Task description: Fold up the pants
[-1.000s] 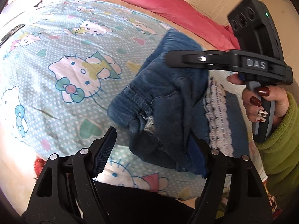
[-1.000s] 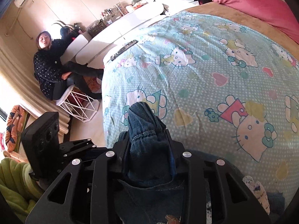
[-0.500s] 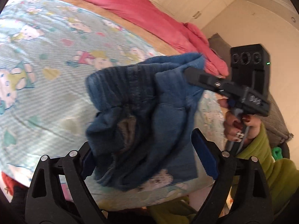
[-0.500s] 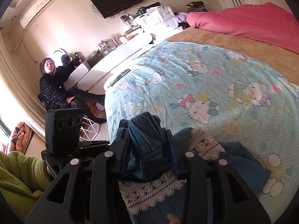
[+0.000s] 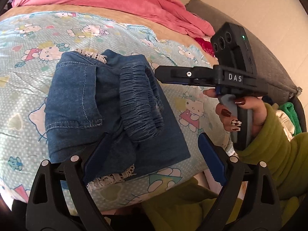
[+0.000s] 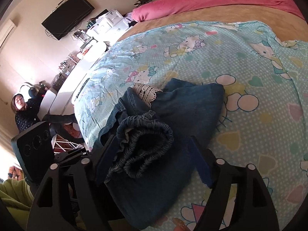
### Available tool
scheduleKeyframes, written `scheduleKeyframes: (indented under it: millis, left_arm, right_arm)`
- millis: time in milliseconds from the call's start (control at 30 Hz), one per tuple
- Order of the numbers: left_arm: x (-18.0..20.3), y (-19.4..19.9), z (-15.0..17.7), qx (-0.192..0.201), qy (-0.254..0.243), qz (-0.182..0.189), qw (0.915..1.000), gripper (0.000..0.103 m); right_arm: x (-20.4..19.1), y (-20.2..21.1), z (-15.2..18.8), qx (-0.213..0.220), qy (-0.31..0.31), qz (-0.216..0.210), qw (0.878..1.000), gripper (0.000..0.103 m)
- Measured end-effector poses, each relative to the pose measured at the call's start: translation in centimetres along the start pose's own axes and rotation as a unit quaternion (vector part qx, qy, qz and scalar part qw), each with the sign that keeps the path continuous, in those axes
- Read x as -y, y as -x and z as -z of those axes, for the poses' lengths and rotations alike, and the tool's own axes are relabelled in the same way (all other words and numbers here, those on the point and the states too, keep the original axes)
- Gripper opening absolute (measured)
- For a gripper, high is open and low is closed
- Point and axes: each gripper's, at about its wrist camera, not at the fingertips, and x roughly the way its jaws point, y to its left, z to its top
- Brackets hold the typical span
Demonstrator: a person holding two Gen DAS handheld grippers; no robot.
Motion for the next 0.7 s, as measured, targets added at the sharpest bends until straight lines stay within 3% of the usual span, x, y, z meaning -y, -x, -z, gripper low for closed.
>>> scheduleKeyframes:
  millis: [300,433,633,700]
  left_arm:
    - [0.8,0.1,0.9,-0.002,-0.007,-0.013,0.9999,0.088]
    - [0.8,2.1,1.1,0.021,-0.008,-0.017,0.9996,0.089]
    - [-0.6,6.4,0.3,0.07,0.005,-0.067,0.9953,0.093]
    - [-1.8,7.7,0.0,0.086,0.019,-0.099,0.9912,0.093]
  right_arm:
    - [-2.7,0.4,-1.6,0.01,0.026,0.041,0.999,0.082]
    - [-2.5,1.0,-1.8,0.013,0.025,0.055,0.998,0.082]
    - [-2.9,2.2,-2.0,0.025,0.027,0.061,0.997,0.082]
    - [-3.3,2.5,-2.0,0.026,0.029,0.063,0.997,0.082]
